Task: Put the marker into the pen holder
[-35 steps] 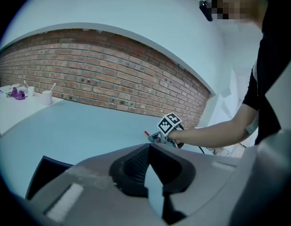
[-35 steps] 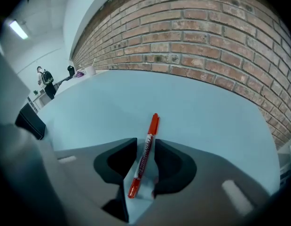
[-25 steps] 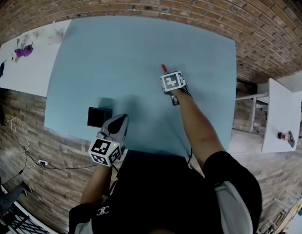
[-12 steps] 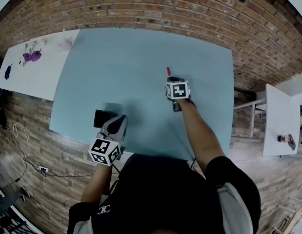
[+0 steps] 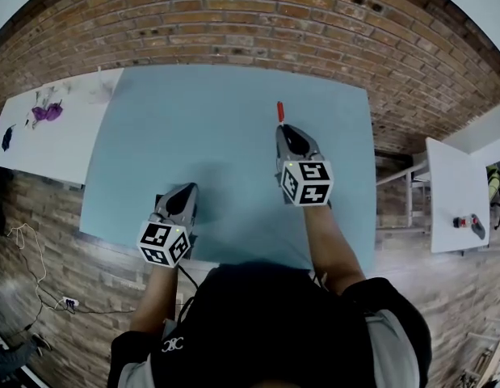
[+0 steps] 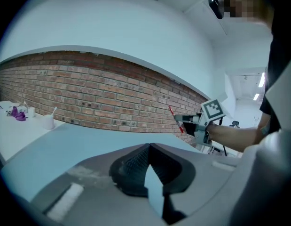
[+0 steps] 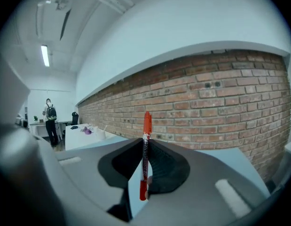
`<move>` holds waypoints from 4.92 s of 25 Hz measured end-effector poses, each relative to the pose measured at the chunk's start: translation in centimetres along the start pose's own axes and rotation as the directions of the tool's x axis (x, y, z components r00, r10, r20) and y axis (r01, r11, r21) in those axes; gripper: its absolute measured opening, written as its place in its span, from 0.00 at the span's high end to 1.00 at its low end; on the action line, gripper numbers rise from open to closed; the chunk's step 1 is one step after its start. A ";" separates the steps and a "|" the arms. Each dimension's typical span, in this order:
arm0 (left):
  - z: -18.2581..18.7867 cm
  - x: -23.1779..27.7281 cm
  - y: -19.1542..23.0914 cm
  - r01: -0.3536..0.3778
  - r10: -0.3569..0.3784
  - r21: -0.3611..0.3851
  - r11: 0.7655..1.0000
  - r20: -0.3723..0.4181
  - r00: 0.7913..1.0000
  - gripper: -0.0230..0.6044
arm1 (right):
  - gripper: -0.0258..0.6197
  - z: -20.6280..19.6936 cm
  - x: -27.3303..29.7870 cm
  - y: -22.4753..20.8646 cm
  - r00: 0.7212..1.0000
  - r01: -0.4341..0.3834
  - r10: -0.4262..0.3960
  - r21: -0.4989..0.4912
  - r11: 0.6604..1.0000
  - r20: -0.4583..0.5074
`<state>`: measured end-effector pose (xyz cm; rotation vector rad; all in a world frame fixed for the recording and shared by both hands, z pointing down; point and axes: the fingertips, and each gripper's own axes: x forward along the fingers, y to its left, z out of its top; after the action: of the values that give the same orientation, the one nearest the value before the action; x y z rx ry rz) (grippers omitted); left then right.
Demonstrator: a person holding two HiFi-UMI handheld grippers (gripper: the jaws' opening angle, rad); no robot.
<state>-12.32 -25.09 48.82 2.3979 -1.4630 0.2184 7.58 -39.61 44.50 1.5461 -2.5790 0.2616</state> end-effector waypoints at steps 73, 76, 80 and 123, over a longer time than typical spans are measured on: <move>5.2 -4.3 9.5 -0.018 0.026 0.249 0.968 -0.031 0.999 0.95 | 0.88 -1.4 -3.2 11.6 0.987 -0.060 0.048 0.075 0.995 0.152; 4.4 -5.4 12.0 0.003 0.003 0.231 0.973 -0.027 1.000 0.95 | 0.88 -1.6 -2.5 14.3 0.988 -0.052 0.042 0.064 0.997 0.151; 2.8 -6.9 14.8 0.044 -0.038 0.203 0.978 -0.032 0.999 0.95 | 0.88 -1.8 -1.5 17.9 0.988 -0.045 0.038 0.046 0.998 0.151; -2.9 -16.0 17.4 0.220 -0.197 0.143 0.965 -0.157 0.968 0.95 | 0.88 -13.2 1.8 32.1 0.993 0.089 -0.093 -0.055 0.994 -0.077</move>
<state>-35.00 -18.05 50.17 2.5813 -1.1594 0.4605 -21.39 -23.55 55.01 1.5965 -2.4280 0.2401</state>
